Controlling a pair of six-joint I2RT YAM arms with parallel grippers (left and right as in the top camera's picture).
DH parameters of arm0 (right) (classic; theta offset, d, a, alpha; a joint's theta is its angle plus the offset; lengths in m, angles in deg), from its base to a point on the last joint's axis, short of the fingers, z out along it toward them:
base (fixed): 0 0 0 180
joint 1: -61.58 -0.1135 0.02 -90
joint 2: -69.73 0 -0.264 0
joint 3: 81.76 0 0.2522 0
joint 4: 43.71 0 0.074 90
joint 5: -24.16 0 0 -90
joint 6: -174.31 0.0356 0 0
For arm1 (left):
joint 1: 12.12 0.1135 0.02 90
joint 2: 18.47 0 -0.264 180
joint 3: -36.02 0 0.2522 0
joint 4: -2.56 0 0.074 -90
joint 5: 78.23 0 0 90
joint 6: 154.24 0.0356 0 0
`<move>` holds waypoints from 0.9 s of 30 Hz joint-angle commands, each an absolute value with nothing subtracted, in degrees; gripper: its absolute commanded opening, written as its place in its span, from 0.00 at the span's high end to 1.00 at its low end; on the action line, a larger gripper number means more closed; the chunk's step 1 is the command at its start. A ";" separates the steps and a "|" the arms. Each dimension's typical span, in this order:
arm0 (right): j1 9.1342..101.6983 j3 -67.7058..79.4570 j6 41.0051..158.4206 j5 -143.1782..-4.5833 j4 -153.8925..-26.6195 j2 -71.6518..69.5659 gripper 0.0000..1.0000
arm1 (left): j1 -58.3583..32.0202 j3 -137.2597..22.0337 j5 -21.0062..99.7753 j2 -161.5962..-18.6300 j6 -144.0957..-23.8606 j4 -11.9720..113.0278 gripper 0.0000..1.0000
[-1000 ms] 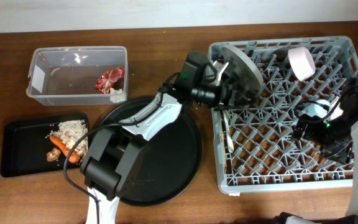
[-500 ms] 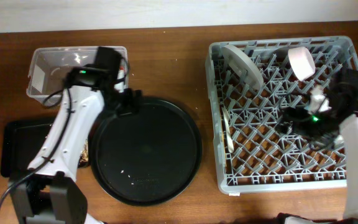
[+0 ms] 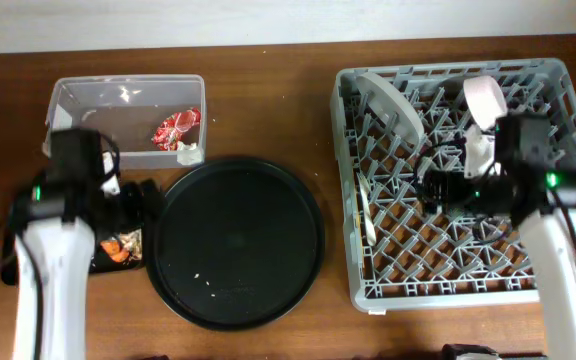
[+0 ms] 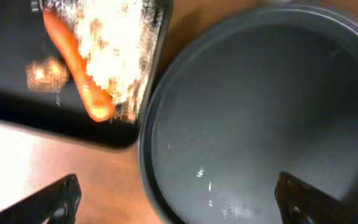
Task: Sort waste into correct bins and load items into the dishwasher rack
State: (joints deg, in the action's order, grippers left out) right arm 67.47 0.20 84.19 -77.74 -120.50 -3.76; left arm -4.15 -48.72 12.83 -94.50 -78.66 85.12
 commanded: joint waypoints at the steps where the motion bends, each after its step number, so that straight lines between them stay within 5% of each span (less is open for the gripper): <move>1: 67.23 -10.22 85.51 -77.17 -114.05 9.72 0.01 | -3.80 -35.89 18.21 -76.40 -69.19 77.40 0.01; 7: 67.21 -16.91 86.69 -72.67 -112.78 30.31 0.01 | -3.80 -24.92 18.21 -52.95 -69.34 72.29 0.01; 22: 66.44 -17.22 86.69 -72.65 -112.93 28.13 0.01 | -3.80 -24.92 18.21 -52.51 -69.32 72.53 0.01; 27: 62.71 -22.44 86.07 -71.68 -111.40 37.28 0.02 | -3.80 -24.92 18.21 -52.51 -69.32 72.51 0.01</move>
